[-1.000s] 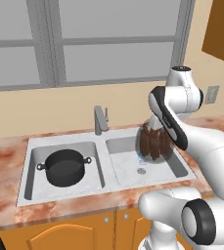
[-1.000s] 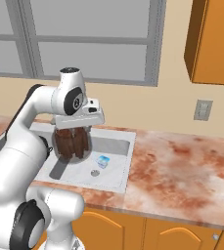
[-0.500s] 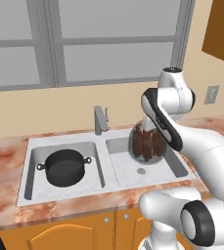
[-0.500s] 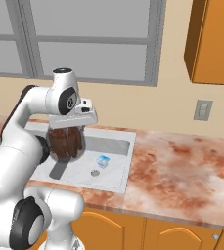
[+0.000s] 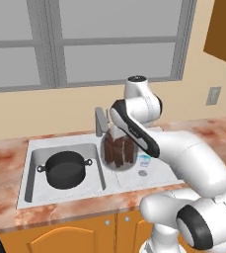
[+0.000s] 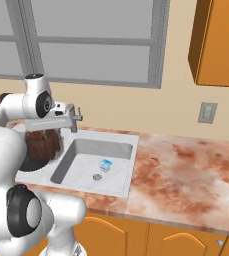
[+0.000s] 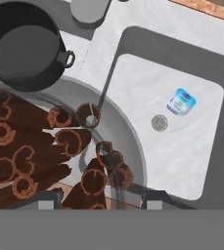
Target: Pick the jar and pot and place them in the sink. Then turn on the water.
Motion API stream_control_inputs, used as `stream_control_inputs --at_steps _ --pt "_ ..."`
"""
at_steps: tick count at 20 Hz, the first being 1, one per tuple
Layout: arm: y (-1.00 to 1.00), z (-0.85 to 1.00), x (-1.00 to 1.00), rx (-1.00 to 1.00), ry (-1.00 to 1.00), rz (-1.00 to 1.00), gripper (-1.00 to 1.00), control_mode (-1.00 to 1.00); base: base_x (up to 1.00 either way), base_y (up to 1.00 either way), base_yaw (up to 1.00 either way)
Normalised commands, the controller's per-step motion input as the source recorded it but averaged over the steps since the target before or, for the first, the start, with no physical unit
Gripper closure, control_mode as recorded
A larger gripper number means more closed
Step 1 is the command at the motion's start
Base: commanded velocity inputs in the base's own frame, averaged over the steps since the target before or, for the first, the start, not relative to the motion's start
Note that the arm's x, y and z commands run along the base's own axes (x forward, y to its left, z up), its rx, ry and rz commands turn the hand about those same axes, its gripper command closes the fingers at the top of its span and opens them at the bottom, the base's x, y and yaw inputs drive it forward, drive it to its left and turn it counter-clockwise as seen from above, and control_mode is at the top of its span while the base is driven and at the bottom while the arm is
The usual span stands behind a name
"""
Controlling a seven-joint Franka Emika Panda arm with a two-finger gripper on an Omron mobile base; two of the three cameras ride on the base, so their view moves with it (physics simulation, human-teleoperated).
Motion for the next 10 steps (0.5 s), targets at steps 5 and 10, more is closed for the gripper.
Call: stream_control_inputs --at_steps 5,10 --pt "0.77 -0.38 0.19 0.00 0.00 0.00 1.00 -1.00 0.00 0.00 0.00" --pt "-0.02 -0.23 0.27 0.03 -0.03 0.00 1.00 -1.00 0.00 0.00 0.00"
